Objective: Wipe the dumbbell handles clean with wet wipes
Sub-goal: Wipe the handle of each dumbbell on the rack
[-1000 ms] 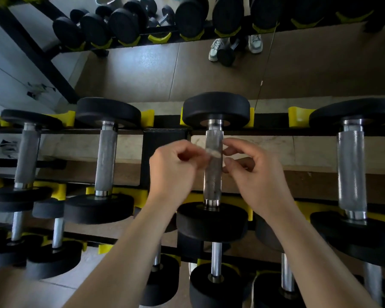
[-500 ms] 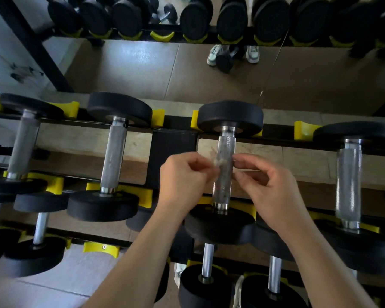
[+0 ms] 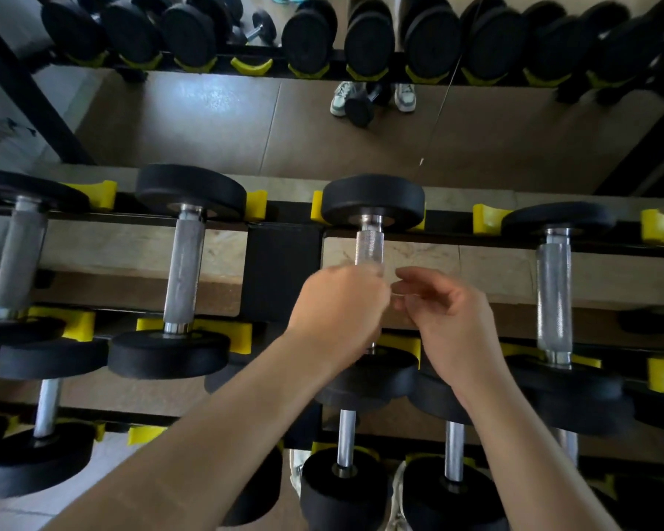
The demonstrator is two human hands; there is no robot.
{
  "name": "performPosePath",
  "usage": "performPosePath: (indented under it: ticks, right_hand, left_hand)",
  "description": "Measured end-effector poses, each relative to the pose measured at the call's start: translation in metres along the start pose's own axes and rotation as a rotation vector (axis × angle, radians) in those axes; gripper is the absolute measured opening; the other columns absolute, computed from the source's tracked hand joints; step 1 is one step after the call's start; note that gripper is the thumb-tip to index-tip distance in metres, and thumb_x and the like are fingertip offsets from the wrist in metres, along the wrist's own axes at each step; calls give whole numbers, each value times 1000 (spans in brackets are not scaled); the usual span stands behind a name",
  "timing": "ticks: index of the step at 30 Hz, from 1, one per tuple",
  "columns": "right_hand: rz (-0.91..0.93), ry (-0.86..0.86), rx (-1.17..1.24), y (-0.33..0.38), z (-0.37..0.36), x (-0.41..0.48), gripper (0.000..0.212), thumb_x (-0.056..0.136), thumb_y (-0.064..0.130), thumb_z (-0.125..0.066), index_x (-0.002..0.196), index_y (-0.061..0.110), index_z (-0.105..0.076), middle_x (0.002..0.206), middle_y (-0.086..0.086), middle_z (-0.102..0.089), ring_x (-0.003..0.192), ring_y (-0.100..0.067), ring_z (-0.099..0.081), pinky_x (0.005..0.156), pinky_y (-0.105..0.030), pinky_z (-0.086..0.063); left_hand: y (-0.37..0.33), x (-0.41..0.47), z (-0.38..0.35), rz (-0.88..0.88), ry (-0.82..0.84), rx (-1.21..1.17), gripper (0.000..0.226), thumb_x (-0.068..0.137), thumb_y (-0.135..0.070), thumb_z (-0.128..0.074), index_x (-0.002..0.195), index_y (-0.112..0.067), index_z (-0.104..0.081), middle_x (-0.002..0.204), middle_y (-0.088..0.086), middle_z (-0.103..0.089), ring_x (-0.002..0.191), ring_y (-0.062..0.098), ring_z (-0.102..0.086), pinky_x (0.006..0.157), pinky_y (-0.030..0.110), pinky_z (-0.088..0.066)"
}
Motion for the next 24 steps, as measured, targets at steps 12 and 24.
performPosePath:
  ticks: [12, 24]
  right_hand:
    - [-108, 40, 7, -12, 24, -23, 29, 95, 5, -53, 115, 23, -66, 106, 14, -67, 100, -4, -63, 94, -37, -53]
    - [-33, 370, -106, -4, 18, -34, 47, 96, 9, -45, 142, 20, -44, 138, 1, -53, 129, -14, -47, 111, -38, -38]
  left_hand:
    - [-33, -1, 11, 193, 198, 206, 20, 90, -13, -57, 108, -8, -63, 103, 10, -64, 89, 30, -65, 69, 36, -53]
    - [-38, -15, 11, 385, 230, -86, 17, 92, -22, -55, 95, -18, -71, 92, 3, -68, 87, 22, -65, 72, 29, -50]
Point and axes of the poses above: each hand's wrist, its own x-axis towards the middle knuckle, its own z-axis out of the back of the hand, y = z × x, the point moved 3 cm from there along x, towards the middle knuckle
